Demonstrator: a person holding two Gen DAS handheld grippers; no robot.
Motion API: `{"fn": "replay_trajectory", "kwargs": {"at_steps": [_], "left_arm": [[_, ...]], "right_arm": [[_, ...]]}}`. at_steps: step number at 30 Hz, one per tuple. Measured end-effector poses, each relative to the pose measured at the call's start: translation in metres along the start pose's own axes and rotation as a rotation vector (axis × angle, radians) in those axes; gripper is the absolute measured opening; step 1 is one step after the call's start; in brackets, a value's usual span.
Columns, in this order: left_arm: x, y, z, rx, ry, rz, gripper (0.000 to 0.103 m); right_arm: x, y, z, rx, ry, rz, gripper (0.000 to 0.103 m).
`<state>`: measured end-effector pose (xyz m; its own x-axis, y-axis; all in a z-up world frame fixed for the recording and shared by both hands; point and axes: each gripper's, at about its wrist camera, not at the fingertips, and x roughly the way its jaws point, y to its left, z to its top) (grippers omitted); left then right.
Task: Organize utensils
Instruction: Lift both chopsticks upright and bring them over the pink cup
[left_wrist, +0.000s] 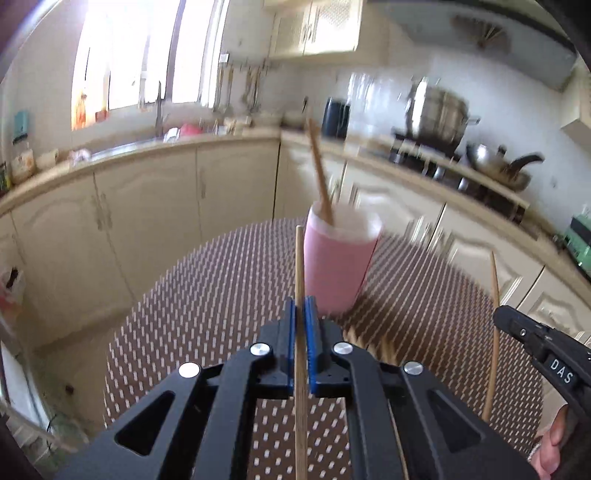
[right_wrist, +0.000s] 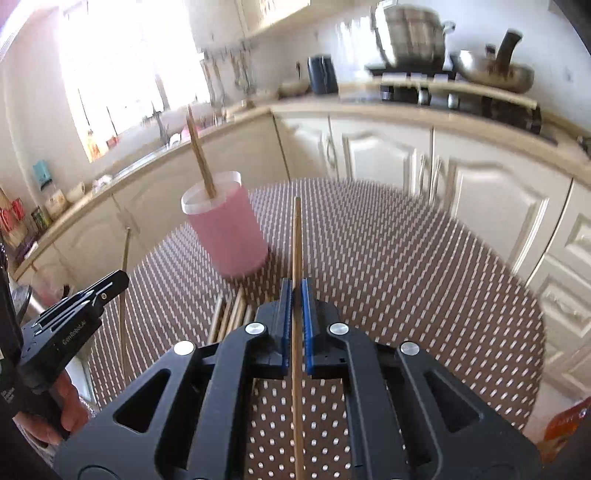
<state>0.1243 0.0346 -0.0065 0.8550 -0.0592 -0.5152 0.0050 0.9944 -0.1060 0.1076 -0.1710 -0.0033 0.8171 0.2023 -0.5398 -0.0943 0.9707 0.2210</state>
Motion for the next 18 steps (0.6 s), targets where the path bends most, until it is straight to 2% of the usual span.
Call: {"fn": "replay_trajectory", "kwargs": {"at_steps": [11,18], "left_arm": [[-0.02,-0.02,0.05,0.019,-0.177,-0.033,0.006],[-0.025,-0.032,0.087,0.018,-0.266,0.021,0.006]], "right_arm": [[-0.015,0.024,0.059,-0.071,-0.157,0.011,0.005],[-0.016,0.044,0.096,-0.099,-0.227,0.021,0.005]]}}
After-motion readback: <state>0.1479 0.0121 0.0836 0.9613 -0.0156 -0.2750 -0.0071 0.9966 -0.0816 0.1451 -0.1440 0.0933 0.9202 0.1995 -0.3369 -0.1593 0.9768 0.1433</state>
